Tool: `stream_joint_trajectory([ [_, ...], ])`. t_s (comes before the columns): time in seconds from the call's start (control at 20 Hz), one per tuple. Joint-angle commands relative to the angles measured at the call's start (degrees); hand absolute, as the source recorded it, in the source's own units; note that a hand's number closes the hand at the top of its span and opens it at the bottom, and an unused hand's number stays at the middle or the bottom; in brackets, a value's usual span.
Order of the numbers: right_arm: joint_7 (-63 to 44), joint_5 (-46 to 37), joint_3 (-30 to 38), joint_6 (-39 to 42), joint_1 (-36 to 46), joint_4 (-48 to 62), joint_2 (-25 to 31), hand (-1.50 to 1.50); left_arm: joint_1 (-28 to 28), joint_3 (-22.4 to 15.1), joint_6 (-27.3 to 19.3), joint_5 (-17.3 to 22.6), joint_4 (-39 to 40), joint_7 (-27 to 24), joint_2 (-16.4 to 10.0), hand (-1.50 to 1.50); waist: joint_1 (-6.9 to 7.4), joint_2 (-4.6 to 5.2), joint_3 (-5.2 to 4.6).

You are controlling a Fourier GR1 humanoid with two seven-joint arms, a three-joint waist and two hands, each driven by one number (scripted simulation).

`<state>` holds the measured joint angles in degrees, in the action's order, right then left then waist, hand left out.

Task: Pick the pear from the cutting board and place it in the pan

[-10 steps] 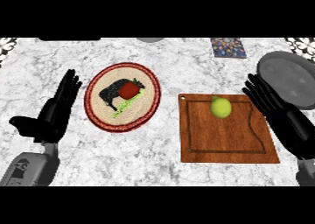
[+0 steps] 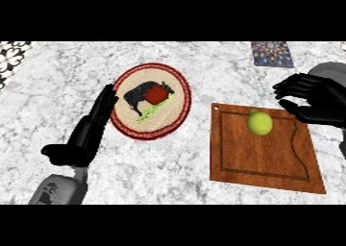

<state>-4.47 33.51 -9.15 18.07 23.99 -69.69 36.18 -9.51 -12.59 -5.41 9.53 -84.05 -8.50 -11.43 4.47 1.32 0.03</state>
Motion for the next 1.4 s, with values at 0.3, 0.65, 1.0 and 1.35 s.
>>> stream_joint_trajectory([
  [0.3, 12.8, -12.4, -0.7, 22.8, 13.2, 26.3, 7.5, -1.5, 4.4, -3.8, -2.0, -2.9, -2.7, 0.3, 2.5, 0.0, -0.65, -0.25, 0.19],
  [0.65, 14.5, -22.9, -7.3, 30.3, 24.4, 33.5, 6.9, -1.5, 2.8, -4.1, -2.6, -3.7, -2.1, 0.6, 4.0, 0.0, 0.22, 0.09, 0.17],
  [1.0, 14.7, -35.0, -17.7, 32.8, 30.5, 33.6, -0.6, -1.5, 1.4, -2.1, -1.8, -2.6, -3.5, 2.6, 2.8, 0.0, -0.45, -0.19, 0.08],
  [1.35, 23.1, -48.1, -27.8, 30.1, 29.6, 33.5, -5.4, -1.5, 4.6, -2.4, -1.4, -2.7, -3.9, 0.8, 3.1, 0.0, -1.99, -0.62, 0.06],
])
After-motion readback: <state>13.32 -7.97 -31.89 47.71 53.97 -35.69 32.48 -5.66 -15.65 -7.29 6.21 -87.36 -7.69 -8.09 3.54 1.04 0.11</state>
